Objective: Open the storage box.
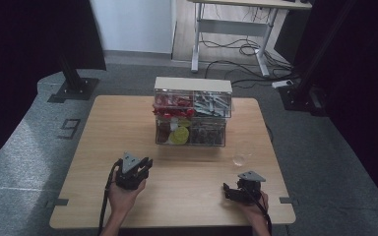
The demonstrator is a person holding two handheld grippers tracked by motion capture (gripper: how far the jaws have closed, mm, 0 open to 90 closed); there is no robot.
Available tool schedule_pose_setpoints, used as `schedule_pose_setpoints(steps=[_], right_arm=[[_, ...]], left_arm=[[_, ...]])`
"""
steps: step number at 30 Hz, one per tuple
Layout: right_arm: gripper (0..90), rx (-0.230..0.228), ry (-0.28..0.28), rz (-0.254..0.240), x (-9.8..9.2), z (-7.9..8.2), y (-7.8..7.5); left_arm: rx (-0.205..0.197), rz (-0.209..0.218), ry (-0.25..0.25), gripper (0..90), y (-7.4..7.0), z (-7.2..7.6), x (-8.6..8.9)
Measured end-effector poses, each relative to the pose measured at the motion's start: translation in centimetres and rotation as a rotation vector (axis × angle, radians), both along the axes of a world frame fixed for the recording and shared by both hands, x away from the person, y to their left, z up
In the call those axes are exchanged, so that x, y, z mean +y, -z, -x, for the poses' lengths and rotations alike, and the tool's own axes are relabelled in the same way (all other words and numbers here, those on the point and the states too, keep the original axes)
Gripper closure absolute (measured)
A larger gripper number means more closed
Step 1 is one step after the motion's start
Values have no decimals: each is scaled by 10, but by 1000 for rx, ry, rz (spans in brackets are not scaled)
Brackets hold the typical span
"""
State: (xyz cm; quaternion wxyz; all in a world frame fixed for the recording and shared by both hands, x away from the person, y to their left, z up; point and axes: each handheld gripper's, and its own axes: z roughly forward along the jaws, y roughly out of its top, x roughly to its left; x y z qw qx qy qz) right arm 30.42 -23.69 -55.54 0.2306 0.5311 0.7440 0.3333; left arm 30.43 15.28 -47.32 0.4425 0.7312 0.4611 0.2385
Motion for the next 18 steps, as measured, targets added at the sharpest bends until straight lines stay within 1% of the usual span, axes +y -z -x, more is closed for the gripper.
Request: schedule_pose_setpoints(steps=[1, 4, 7, 8, 9, 10, 11, 13, 15, 18], right_arm=[[136, 0, 0, 0, 0, 0, 0], [136, 0, 1, 0, 0, 0, 0], [136, 0, 4, 0, 0, 0, 0], [136, 0, 5, 0, 0, 0, 0], [136, 0, 5, 0, 0, 0, 0], [136, 0, 7, 0, 0, 0, 0], [136, 0, 7, 0, 0, 0, 0], [136, 0, 9, 0, 0, 0, 0], [136, 0, 10, 1, 0, 0, 0], [136, 0, 12, 1, 0, 0, 0]], left_arm=[[0, 0, 0, 797, 0, 0, 0], [-3, 12, 20, 827, -7, -2, 1], [2, 19, 33, 852, -9, -4, 0], [17, 28, 46, 860, -8, -7, -2], [17, 28, 46, 863, -8, -7, -2], [27, 35, 55, 865, -7, -10, -3], [27, 35, 55, 869, -7, -10, -3], [43, 44, 60, 877, -6, -13, -4], [46, 45, 63, 891, -7, -14, -5], [61, 50, 82, 900, -8, -19, -6]])
